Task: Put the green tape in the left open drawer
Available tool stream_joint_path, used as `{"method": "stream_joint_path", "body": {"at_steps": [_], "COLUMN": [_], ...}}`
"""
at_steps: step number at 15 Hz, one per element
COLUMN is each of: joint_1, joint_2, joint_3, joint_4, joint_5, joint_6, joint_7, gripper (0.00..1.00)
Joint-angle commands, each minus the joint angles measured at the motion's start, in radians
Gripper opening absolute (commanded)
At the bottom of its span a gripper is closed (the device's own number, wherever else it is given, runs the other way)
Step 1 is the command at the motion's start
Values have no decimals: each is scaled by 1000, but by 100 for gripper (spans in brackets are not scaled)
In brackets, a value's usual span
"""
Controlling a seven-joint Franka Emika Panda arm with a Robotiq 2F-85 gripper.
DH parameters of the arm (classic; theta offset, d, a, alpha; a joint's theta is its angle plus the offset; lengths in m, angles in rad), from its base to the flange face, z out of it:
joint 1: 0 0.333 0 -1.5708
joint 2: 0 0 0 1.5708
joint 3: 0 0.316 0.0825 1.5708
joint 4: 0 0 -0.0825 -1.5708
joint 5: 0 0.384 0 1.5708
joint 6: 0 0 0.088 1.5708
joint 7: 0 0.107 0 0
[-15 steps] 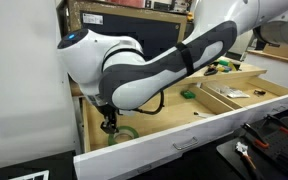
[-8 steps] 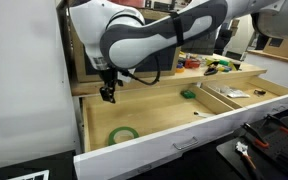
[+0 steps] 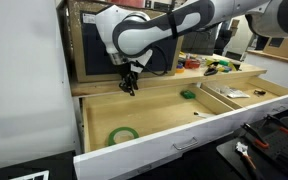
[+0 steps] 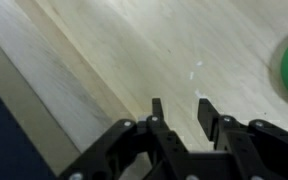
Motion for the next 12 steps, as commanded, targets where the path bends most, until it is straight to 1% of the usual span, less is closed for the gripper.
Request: {"method": "stream_joint_path", "body": {"at_steps": [1, 2, 3, 8, 12], "joint_1": [-24, -26, -29, -58, -79], "joint_2": [-34, -37, -37, -60, -59], "joint_3": [57, 64, 67, 66, 71], "joint_4": [-55, -67, -81, -198, -263], "joint_5": [54, 57, 52, 26, 18], "joint_6": [-11, -8, -1, 28, 60], "joint_7": [-63, -69, -79, -155, -226], "gripper": [12, 5, 1, 0, 0]}}
